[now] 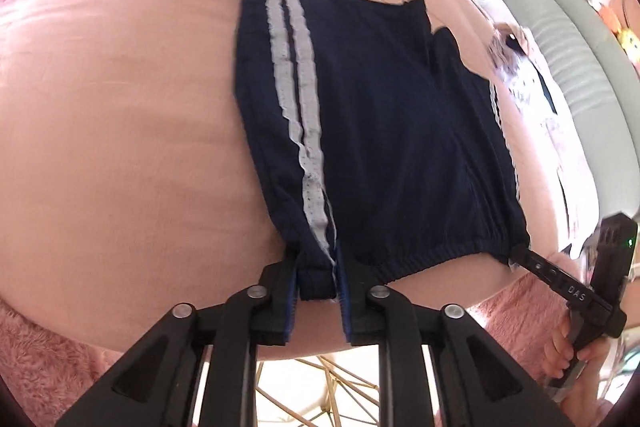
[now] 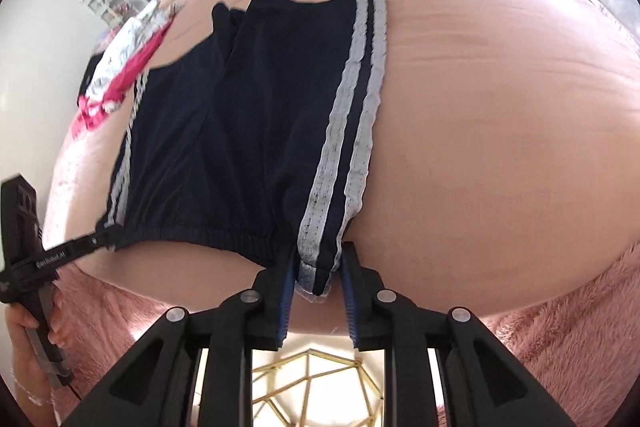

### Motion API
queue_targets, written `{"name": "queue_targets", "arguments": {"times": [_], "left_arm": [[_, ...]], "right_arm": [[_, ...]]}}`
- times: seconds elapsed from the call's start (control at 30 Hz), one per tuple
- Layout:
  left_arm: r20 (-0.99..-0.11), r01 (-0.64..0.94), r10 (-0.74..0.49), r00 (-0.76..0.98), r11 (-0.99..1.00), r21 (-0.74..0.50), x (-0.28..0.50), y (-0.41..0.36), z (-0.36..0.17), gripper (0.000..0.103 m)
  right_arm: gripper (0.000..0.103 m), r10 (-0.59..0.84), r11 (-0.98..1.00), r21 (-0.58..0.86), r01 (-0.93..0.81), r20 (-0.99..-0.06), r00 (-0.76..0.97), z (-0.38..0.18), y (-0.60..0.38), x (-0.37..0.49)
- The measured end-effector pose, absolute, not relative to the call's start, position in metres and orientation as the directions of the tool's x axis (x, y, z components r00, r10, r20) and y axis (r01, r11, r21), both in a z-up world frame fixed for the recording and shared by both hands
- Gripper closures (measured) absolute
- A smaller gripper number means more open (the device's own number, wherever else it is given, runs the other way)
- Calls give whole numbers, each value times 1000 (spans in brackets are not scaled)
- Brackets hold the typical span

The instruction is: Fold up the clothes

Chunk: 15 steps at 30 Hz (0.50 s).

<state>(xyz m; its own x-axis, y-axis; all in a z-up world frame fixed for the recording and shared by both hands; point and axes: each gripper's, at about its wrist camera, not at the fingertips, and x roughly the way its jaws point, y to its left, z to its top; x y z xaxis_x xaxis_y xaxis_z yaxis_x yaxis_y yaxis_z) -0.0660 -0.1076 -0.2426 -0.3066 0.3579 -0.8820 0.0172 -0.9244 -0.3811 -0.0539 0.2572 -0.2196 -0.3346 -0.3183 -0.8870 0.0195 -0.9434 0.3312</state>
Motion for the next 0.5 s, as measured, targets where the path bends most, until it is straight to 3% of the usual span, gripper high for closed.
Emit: {"name": "queue_targets", "arguments": {"times": [0.07,0.27,0.43,0.5], "left_arm": [[-883,29,331,-334,-932,-360,-61,-114,-234,66],[-882,-22,220,-417,-973,-232,-60,-115,-209,66],[-874,-177,231,-427,-969,-170,-80,-83,-217,66],[-908,-183,190,-373,-975,-128,-91,-70,-230,66]], "right_arm": [[78,-329,-936,353,9,-864,-381,-209,265,-50],[77,-171,-982,187,14,-862,-478,-173,256,-51],[77,-203,-976,143,165,-870,-450,-187,214,-72],[77,-209,-971,140,195,-894,-397,-203,203,-80]]}}
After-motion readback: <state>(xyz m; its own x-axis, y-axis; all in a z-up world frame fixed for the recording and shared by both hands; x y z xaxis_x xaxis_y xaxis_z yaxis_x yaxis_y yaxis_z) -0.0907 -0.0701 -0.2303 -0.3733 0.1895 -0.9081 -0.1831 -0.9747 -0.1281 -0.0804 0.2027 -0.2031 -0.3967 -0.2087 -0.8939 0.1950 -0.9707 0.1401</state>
